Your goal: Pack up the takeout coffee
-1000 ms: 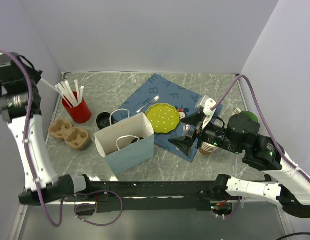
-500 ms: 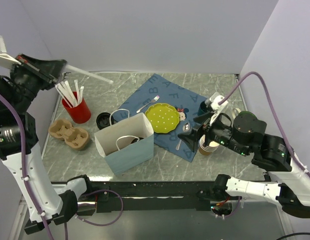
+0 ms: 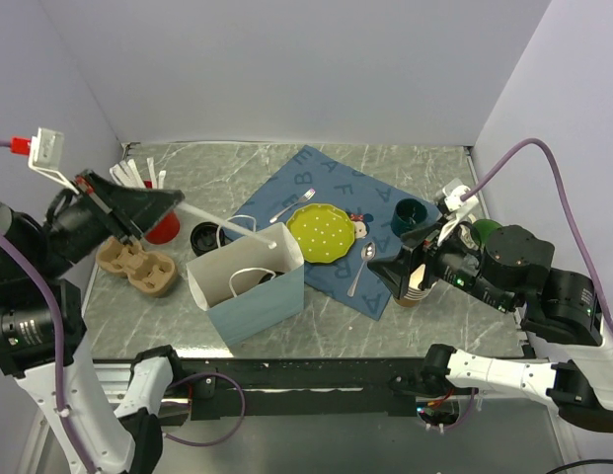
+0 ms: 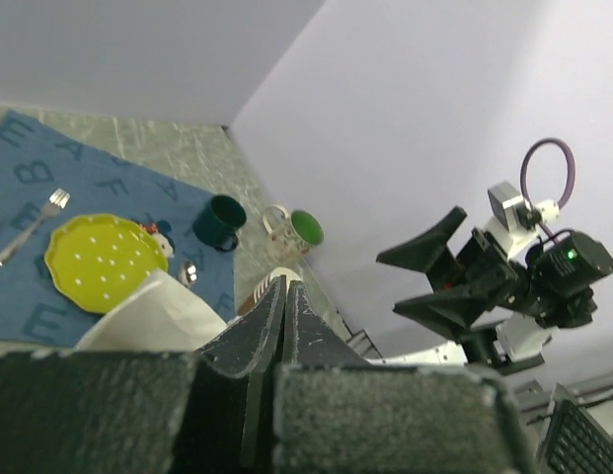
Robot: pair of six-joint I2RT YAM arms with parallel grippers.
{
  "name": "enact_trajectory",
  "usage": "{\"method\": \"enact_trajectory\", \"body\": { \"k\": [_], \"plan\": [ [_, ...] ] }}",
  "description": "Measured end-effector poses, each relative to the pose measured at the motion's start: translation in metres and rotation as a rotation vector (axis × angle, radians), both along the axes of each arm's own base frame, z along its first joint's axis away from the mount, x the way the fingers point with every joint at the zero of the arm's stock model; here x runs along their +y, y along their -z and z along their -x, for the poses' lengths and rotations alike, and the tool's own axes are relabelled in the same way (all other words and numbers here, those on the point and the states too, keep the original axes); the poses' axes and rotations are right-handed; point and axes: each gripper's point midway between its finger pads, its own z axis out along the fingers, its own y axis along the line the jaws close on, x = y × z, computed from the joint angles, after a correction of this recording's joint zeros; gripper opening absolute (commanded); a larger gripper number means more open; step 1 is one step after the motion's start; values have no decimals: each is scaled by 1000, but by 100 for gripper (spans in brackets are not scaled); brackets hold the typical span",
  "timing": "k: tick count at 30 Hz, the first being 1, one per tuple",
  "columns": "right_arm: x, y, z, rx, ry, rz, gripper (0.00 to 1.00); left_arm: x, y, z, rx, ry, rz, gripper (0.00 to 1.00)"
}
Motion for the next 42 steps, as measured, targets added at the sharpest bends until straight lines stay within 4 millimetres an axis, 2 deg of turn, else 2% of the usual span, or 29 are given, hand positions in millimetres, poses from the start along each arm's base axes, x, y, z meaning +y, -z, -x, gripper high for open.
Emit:
{"method": "enact_trajectory", "body": {
  "k": [6, 11, 14, 15, 18, 20, 21, 23, 26, 29, 35, 38, 42],
  "plan": [
    [-1, 1, -1, 6, 10, 1, 100, 1, 35, 1, 85, -7, -10, 1],
    [0, -4, -4, -4, 20, 5, 100, 12, 80, -7, 186, -85, -45, 4],
    [2, -7, -6, -12, 19, 12, 100, 19, 102, -14, 238, -120, -58, 22],
    [3, -7, -7, -15, 17, 17, 100, 22, 109, -17, 256, -134, -64, 40],
    [6, -8, -9, -21, 15, 30, 100, 30, 127, -25, 301, -180, -90, 74],
    [8, -7, -11, -23, 14, 39, 100, 35, 136, -26, 323, -205, -108, 83],
    [9, -7, -12, -24, 13, 45, 100, 38, 141, -26, 339, -222, -115, 92],
    [11, -5, -13, -24, 14, 56, 100, 43, 147, -27, 359, -254, -128, 99],
    [11, -3, -16, -23, 24, 66, 100, 51, 147, -30, 365, -310, -147, 99],
    [13, -2, -17, -9, 32, 68, 100, 56, 131, -32, 320, -348, -160, 97],
    [25, 3, -19, 91, 56, 69, 100, 43, 101, -31, 196, -288, -105, 97],
    [30, 5, -20, 157, 90, 53, 100, 33, 102, -26, 175, -236, -55, 97],
    [36, 18, -20, 246, 132, 44, 100, 20, 112, -11, 121, -169, -24, 97]
  ]
}}
